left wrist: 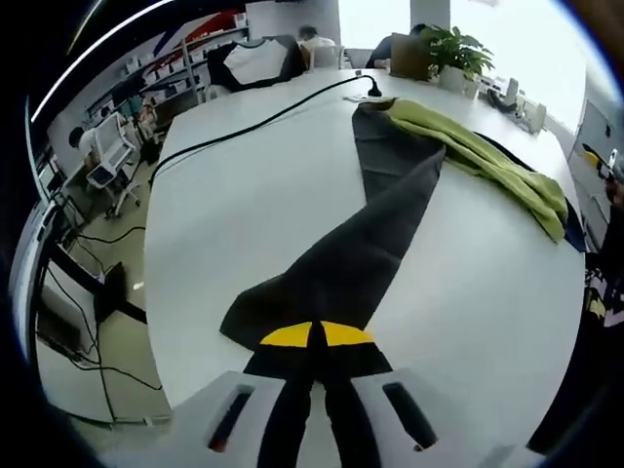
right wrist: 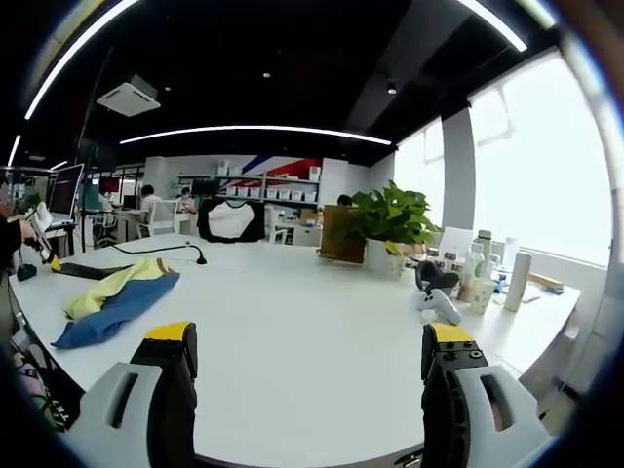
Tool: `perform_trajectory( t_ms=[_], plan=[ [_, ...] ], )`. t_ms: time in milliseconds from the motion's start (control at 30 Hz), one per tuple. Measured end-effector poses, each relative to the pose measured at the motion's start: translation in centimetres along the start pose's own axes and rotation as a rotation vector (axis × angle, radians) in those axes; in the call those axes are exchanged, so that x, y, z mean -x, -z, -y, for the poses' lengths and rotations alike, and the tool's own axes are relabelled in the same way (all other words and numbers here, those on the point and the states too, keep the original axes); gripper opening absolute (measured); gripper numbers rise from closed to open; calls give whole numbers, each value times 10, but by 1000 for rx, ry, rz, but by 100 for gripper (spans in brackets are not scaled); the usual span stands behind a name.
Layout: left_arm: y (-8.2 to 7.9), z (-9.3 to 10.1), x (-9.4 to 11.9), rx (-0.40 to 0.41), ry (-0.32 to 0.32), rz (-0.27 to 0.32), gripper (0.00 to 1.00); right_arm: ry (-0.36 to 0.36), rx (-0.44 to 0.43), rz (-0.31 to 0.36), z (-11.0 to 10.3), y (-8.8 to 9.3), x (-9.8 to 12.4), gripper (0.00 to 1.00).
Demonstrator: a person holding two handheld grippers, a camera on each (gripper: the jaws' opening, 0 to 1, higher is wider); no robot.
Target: Fold the garment on the visible template until the final outline fits inside the template.
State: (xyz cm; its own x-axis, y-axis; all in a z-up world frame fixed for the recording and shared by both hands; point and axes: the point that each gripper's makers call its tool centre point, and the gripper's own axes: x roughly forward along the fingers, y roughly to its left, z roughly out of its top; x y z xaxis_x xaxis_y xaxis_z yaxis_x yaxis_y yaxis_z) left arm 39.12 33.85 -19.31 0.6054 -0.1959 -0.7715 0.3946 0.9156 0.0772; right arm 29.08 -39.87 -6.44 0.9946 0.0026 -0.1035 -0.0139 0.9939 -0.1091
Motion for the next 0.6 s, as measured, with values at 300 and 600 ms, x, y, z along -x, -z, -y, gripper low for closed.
perform_trajectory(
  t_ms=[300,600],
  plan=[
    [6,17,23,54,15,26,0,13,8,4,2,-3,1,99],
    [17,58,44,75,84,28,0,-1,6,7,-2,-2,2,99]
  ],
)
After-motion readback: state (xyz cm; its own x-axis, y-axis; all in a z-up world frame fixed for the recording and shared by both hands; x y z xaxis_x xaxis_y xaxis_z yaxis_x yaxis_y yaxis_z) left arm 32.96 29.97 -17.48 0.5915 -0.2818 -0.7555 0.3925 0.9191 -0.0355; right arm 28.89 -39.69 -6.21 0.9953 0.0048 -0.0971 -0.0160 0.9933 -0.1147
